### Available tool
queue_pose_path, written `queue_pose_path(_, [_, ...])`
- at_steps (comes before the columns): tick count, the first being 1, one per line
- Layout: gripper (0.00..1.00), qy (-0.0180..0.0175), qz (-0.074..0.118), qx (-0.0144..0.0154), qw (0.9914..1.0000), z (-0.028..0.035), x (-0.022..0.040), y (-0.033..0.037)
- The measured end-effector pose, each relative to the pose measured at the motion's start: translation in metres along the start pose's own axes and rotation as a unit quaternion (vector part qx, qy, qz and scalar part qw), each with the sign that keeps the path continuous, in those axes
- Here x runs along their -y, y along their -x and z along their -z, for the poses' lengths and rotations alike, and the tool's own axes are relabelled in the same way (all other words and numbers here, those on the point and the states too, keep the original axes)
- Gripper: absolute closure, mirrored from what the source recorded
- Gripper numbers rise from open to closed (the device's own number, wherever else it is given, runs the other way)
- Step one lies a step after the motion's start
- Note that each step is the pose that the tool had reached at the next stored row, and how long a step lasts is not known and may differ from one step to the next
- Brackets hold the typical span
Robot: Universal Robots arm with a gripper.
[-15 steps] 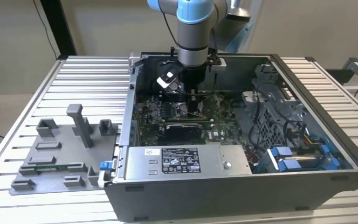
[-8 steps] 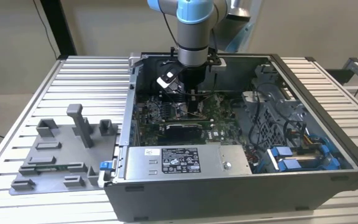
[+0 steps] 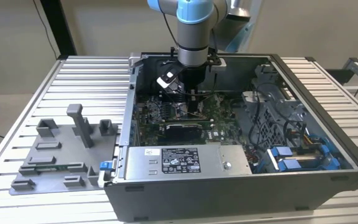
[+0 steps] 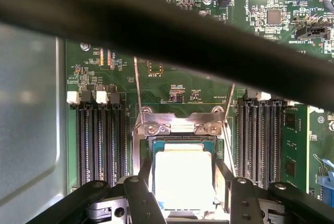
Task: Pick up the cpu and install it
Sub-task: 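Close the cpu cover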
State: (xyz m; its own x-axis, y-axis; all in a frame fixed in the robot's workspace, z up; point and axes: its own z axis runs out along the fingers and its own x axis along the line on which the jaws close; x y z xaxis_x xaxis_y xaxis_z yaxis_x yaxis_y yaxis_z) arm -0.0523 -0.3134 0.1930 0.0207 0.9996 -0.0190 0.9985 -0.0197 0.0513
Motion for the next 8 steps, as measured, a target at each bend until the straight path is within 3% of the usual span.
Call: queue_pose_path(8, [1.00,0.0002,0.000,-0.0002,1.00000,-0.0003,-0.0001,-0.0001])
